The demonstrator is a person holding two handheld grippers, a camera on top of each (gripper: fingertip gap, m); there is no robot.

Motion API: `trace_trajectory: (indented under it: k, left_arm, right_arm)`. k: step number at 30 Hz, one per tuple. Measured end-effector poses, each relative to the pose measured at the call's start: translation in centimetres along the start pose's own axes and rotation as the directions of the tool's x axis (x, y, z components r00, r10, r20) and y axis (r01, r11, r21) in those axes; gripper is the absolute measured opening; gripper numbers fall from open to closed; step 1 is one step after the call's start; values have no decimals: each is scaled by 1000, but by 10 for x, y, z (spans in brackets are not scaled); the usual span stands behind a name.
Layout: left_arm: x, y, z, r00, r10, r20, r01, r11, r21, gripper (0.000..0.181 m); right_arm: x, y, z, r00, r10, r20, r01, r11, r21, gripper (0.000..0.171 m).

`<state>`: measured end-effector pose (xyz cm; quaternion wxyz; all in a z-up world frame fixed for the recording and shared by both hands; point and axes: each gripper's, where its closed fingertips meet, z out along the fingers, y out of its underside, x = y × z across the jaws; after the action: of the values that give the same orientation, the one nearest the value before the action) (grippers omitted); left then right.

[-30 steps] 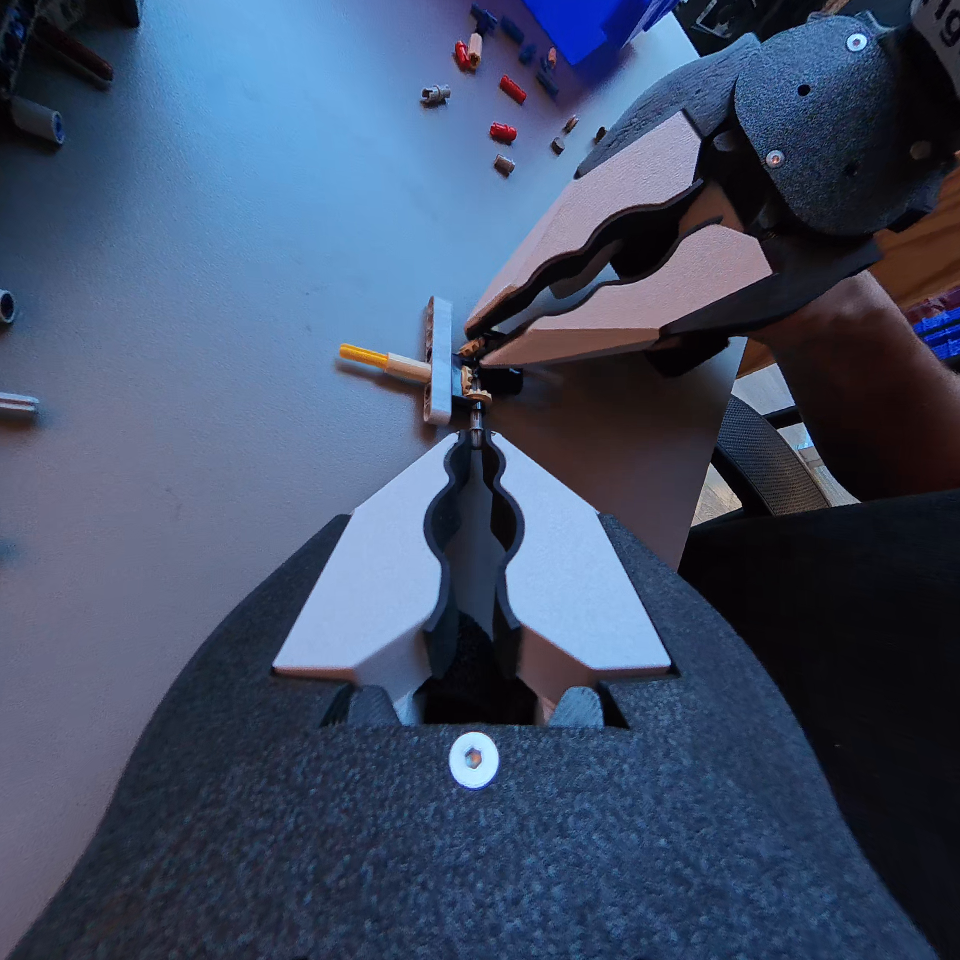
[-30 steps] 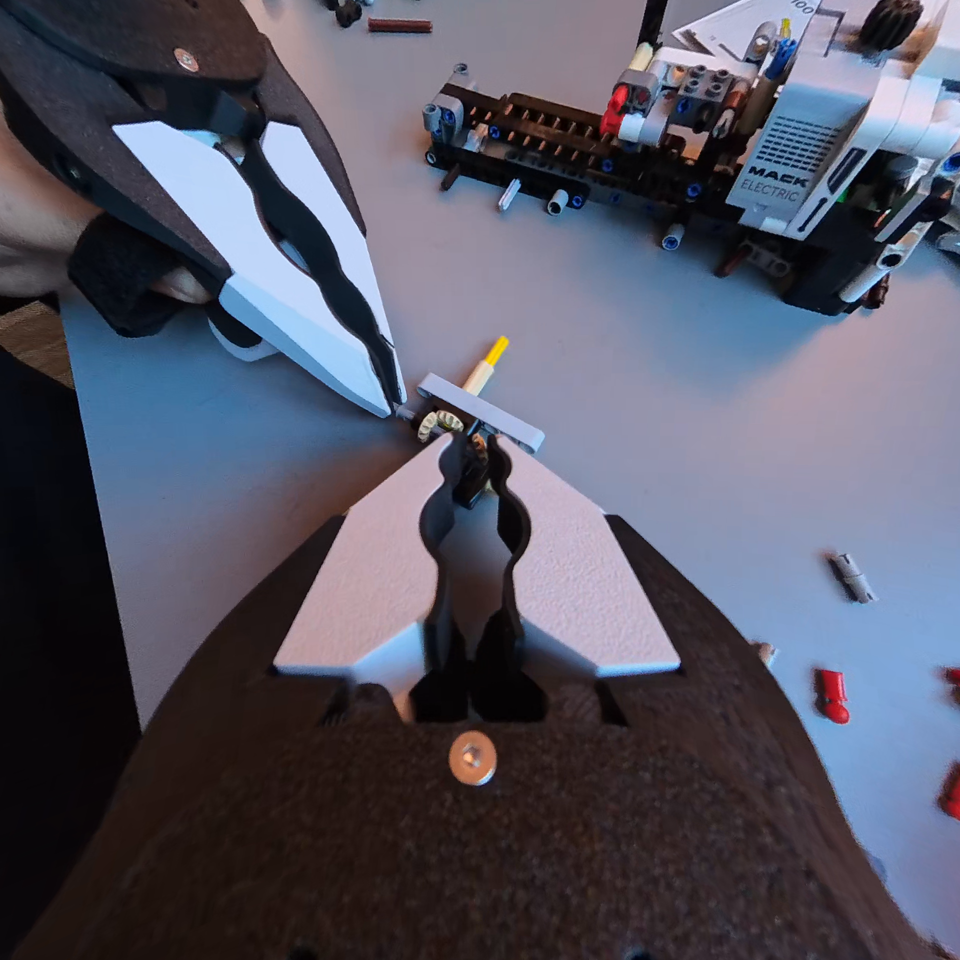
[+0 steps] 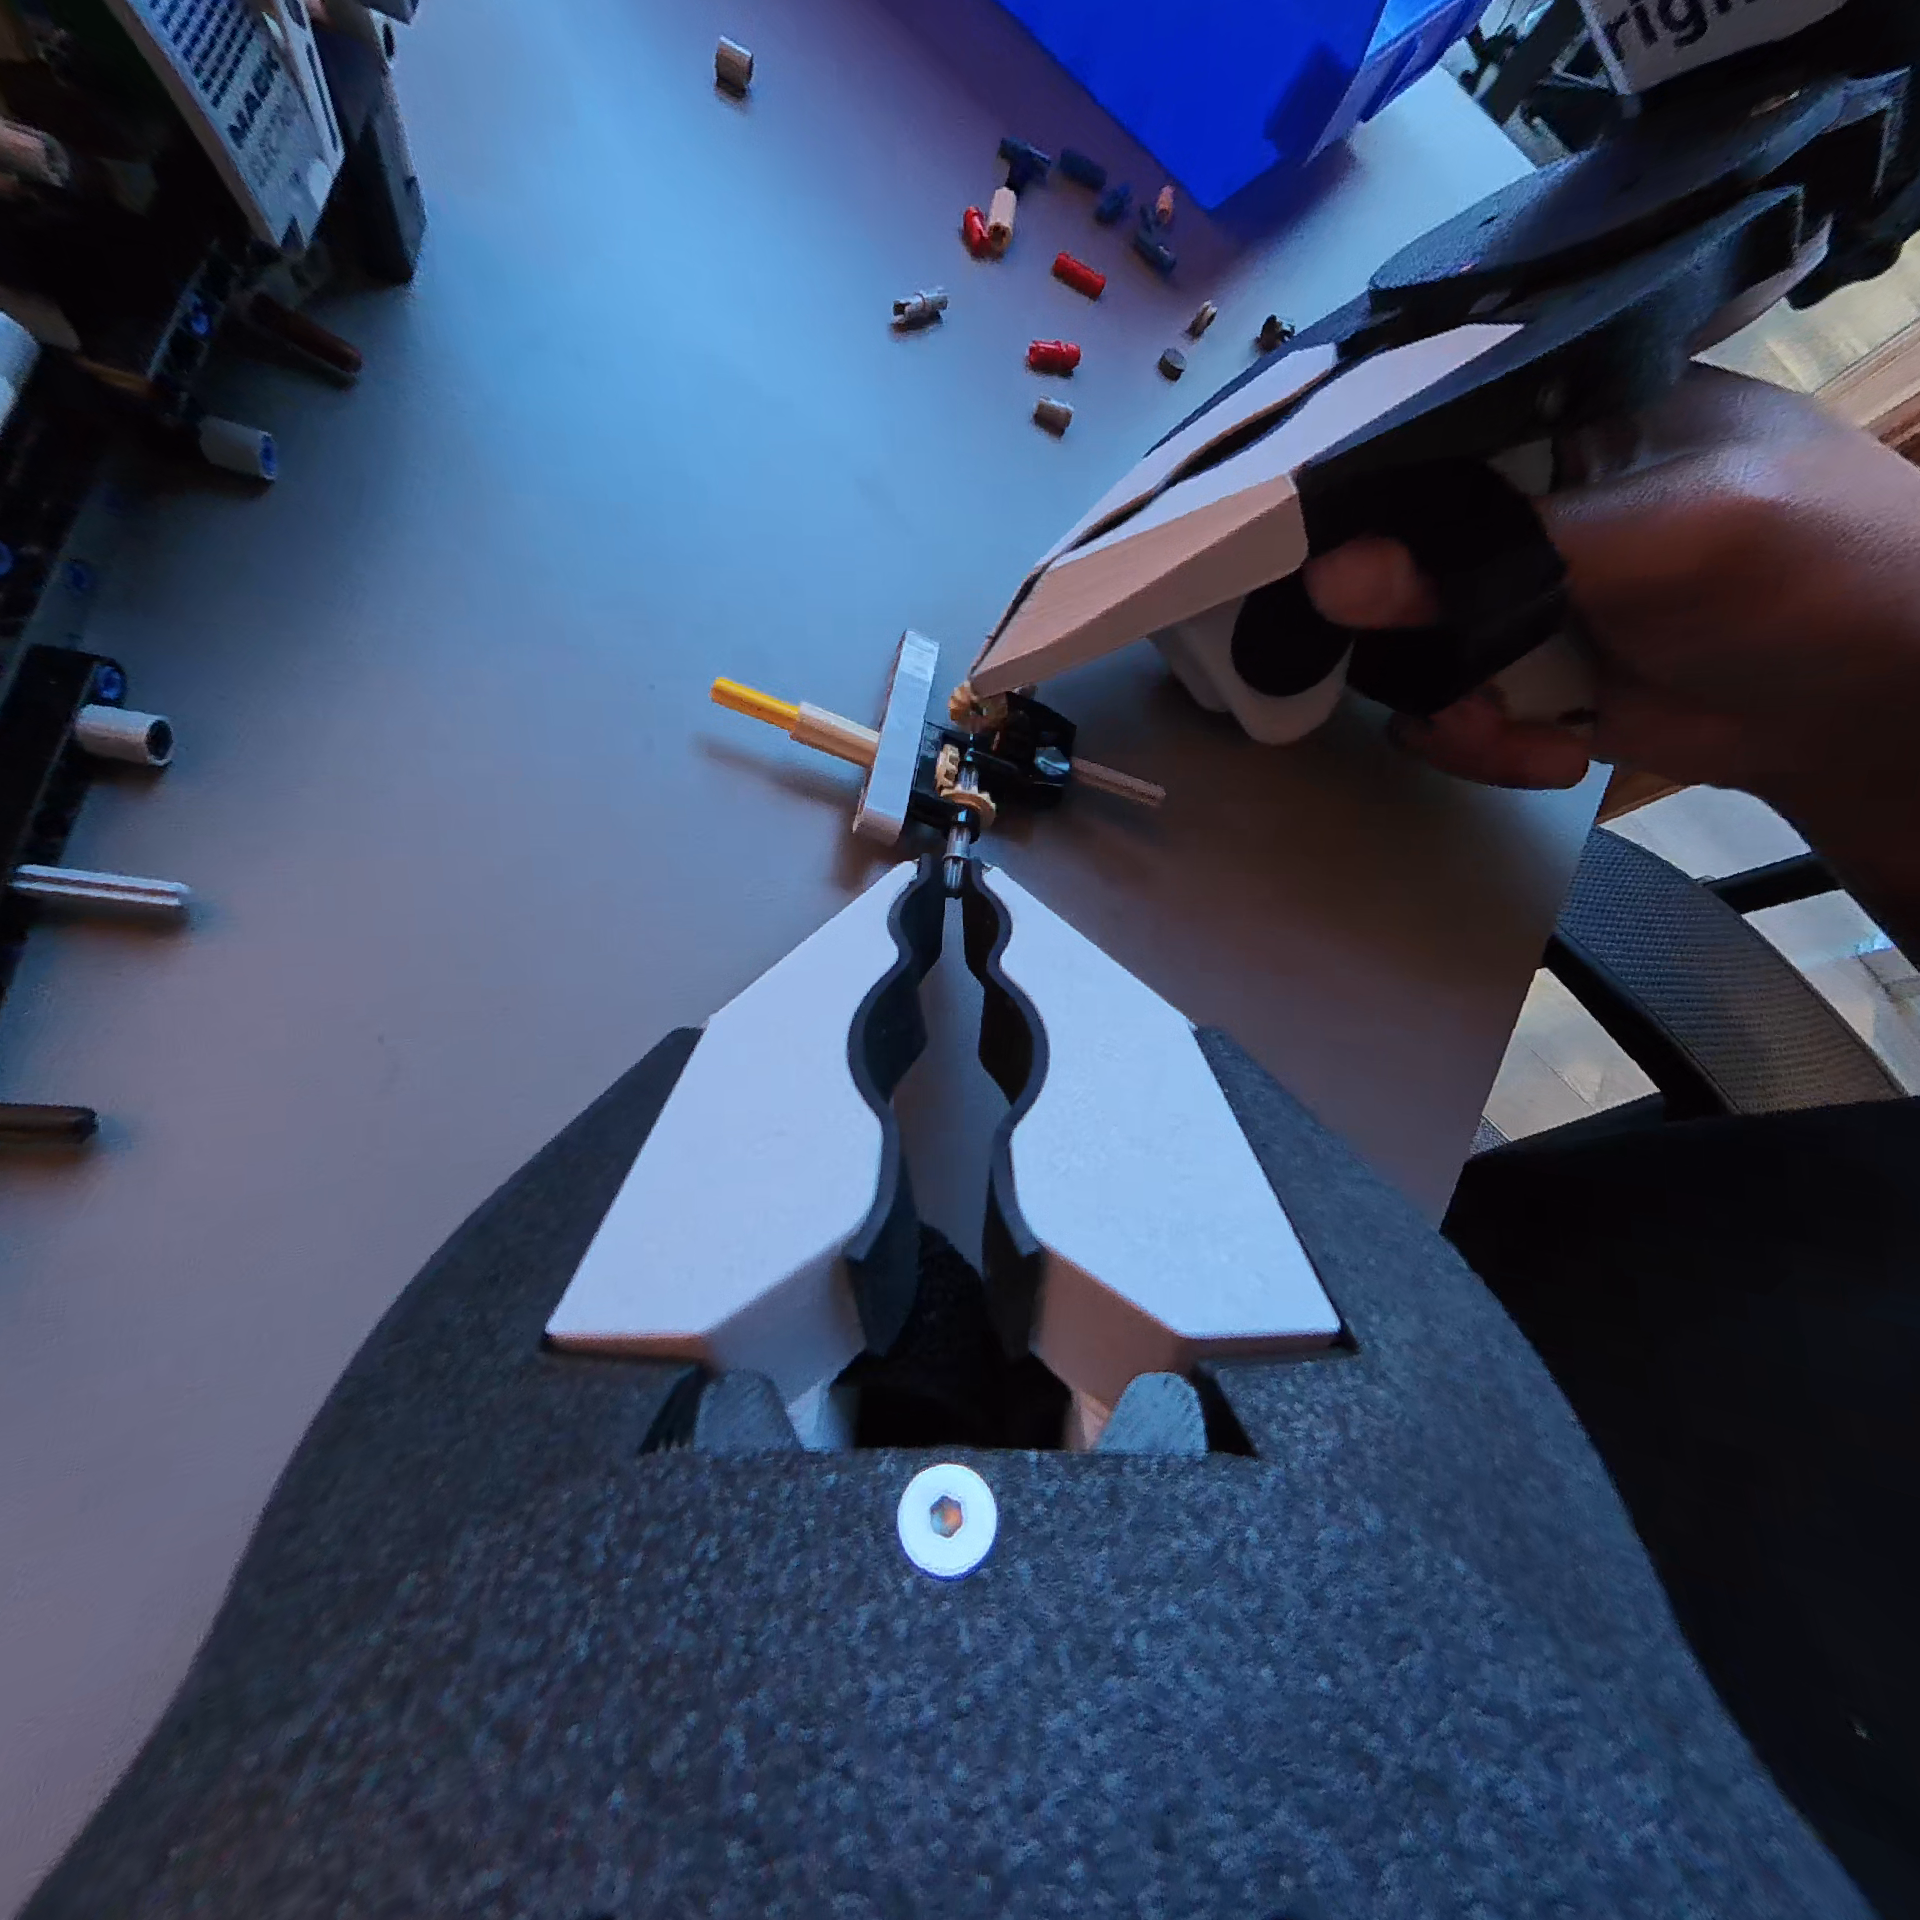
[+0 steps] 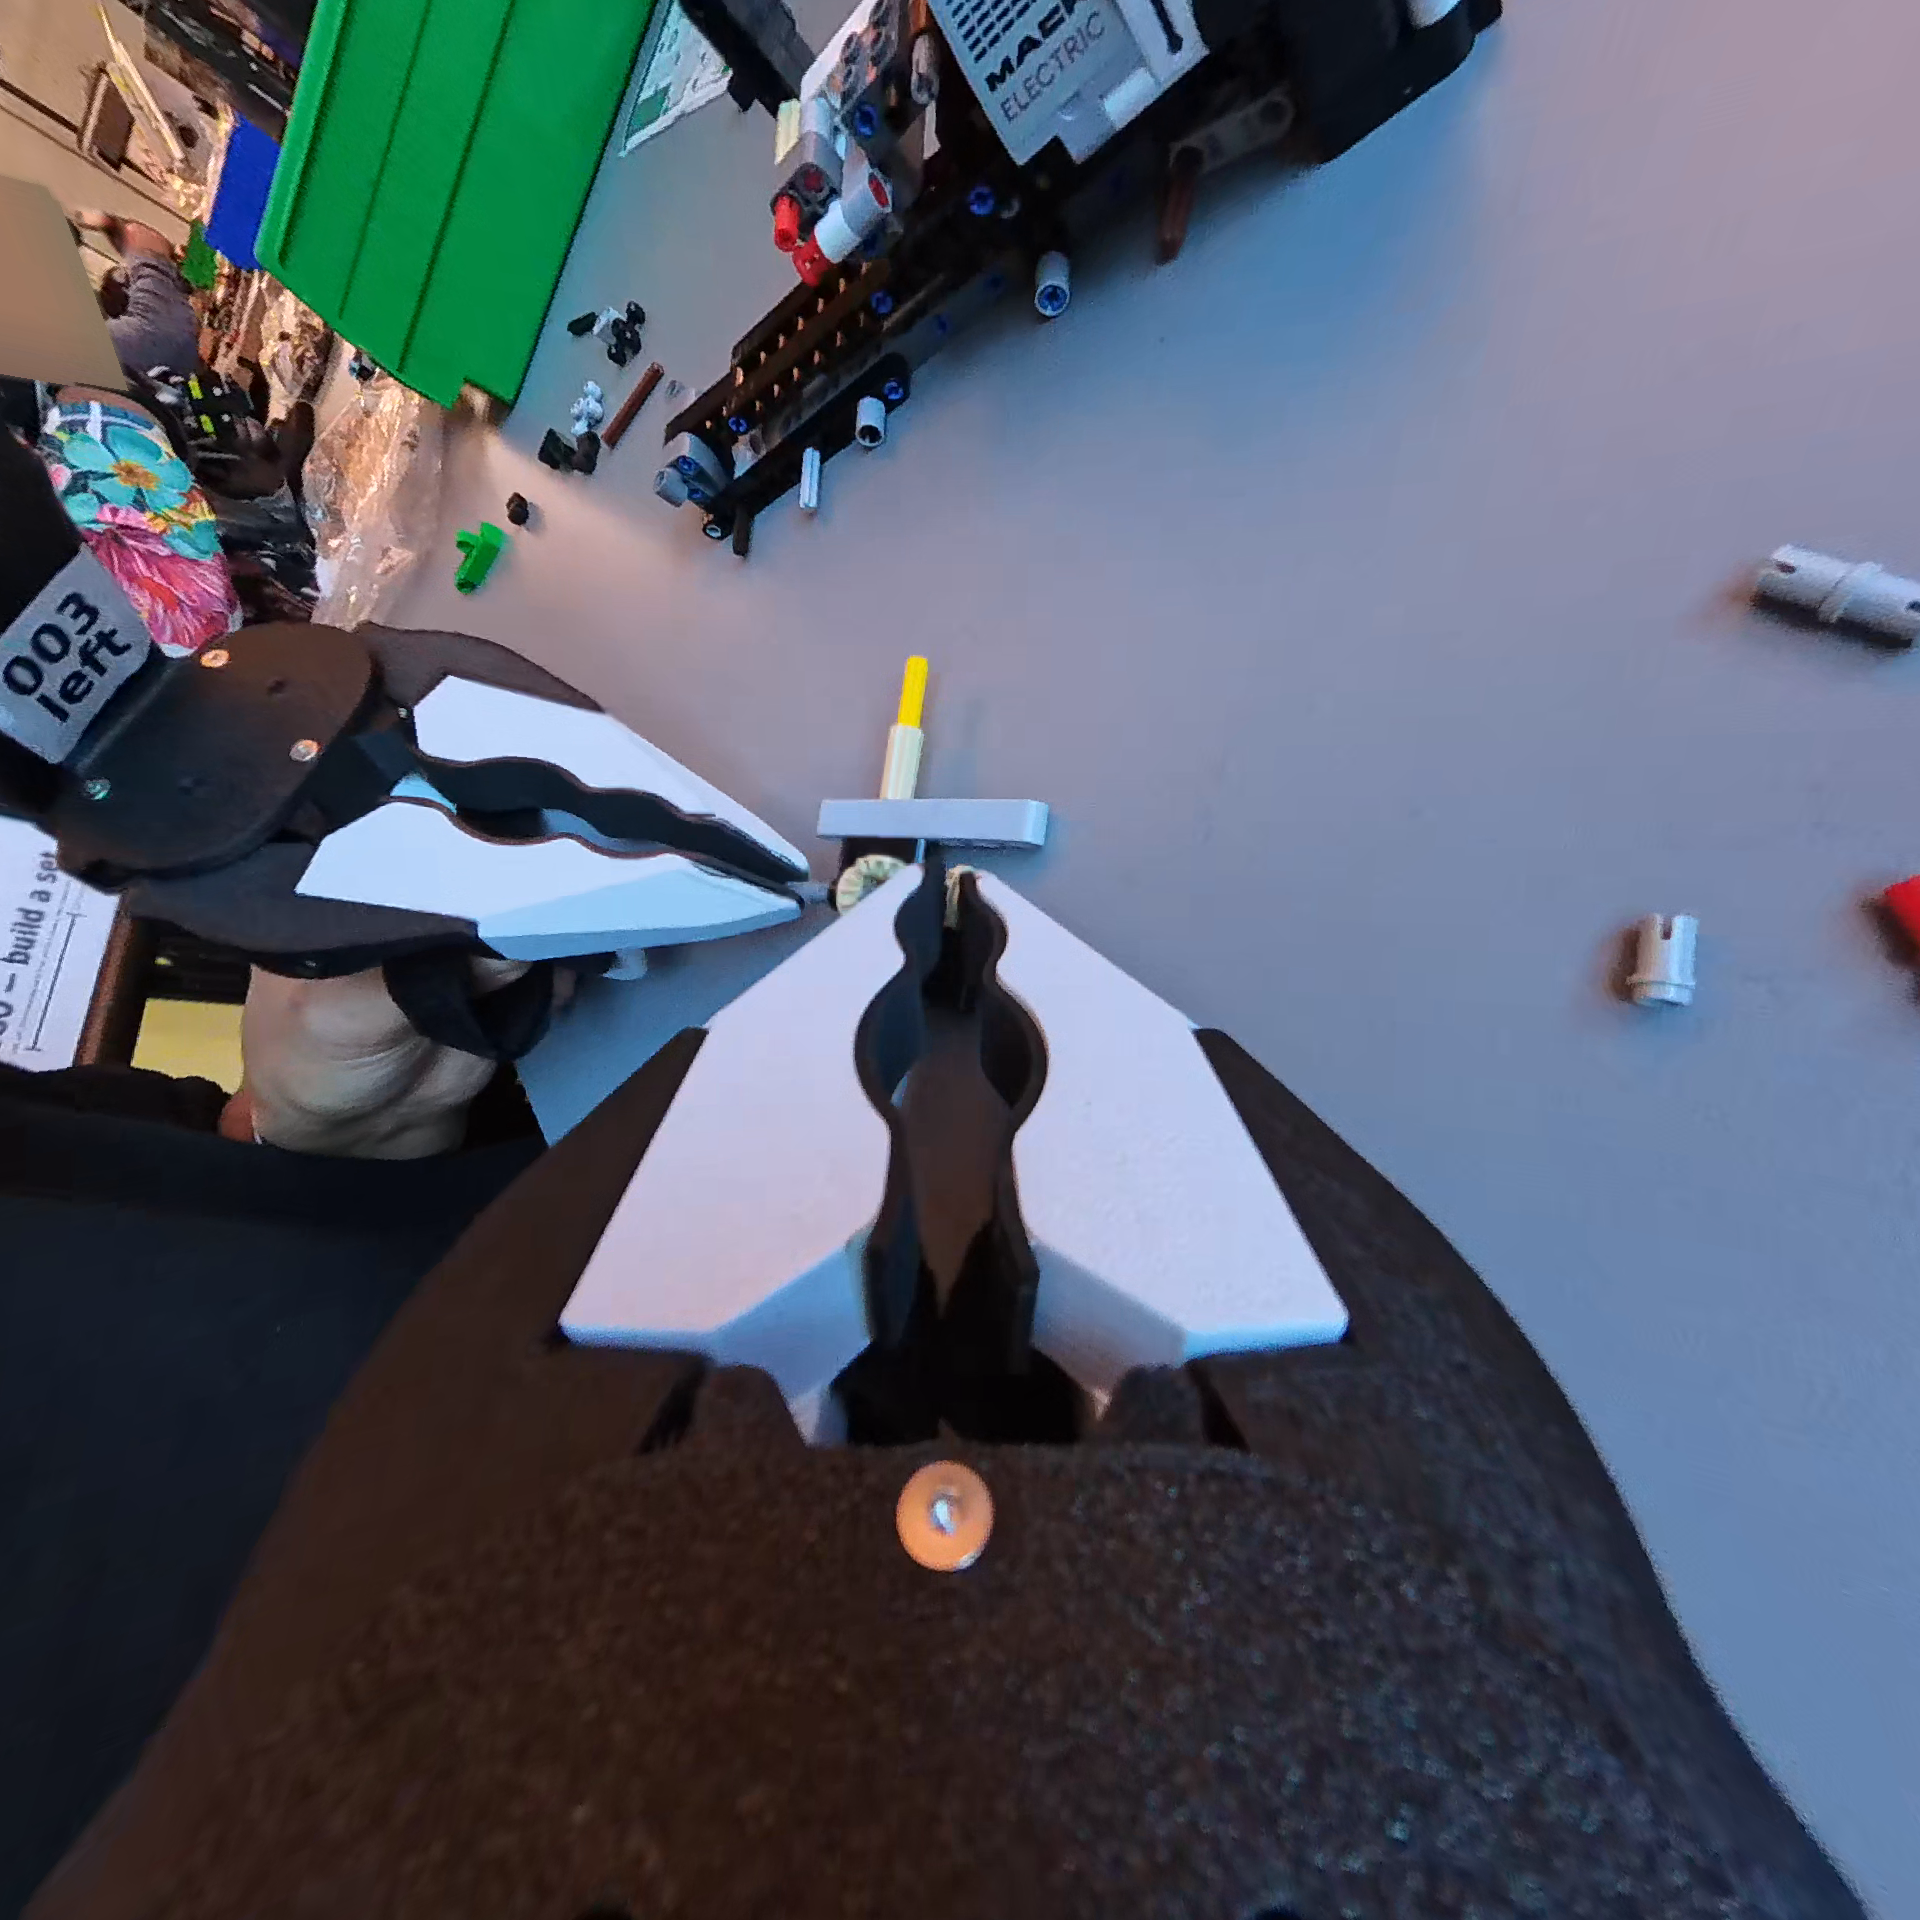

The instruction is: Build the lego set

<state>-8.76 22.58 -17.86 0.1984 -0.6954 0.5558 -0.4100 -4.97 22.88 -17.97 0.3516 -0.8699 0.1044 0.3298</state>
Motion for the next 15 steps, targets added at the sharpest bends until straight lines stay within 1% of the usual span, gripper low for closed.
trace_trajectory:
  k: [11,15]
  left_arm:
    - [2,4,5,1000,3,-1,-3,999,-35,1]
    - [4,6,7,997,-47,-55,44,997,-58,1]
  right_arm:
    - [3,0,0,1000,-31,-7,31,999,-8,2]
    - [5,3,-1,999,-42,6,42,999,-24,1]
